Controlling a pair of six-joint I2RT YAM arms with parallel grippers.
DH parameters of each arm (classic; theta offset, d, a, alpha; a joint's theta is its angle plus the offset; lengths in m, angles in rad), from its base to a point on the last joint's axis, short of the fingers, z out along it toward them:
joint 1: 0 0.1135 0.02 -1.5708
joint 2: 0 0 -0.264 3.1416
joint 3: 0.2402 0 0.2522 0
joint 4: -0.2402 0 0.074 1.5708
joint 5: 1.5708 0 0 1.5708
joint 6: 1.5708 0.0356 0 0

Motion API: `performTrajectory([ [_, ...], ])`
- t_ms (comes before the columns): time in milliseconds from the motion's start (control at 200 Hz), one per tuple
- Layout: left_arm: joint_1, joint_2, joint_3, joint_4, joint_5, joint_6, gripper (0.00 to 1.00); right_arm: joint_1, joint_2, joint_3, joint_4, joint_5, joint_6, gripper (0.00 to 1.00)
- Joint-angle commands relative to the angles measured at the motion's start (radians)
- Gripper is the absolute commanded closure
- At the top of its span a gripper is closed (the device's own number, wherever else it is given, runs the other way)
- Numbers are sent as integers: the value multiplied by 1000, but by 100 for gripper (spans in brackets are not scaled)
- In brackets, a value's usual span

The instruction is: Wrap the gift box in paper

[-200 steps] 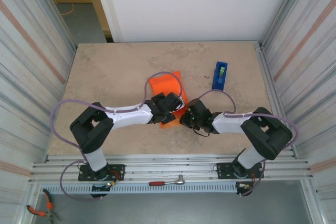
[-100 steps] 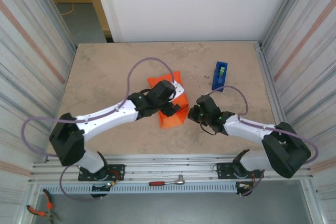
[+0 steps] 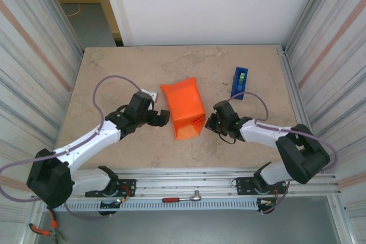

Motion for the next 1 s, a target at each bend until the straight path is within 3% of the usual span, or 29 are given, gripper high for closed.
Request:
performTrajectory([
  [0, 9, -32, -41, 54, 36, -79, 1, 5, 61, 51, 32, -25, -25, 100],
  [506, 34, -25, -102, 83, -5, -158, 1, 92, 215, 78, 103, -11, 17, 100],
  [812, 64, -32, -99, 101, 34, -164, 1, 176, 233, 93, 124, 26, 62, 100],
  [992, 91, -46, -105, 118, 65, -175, 1, 211, 168, 93, 107, 50, 74, 100],
])
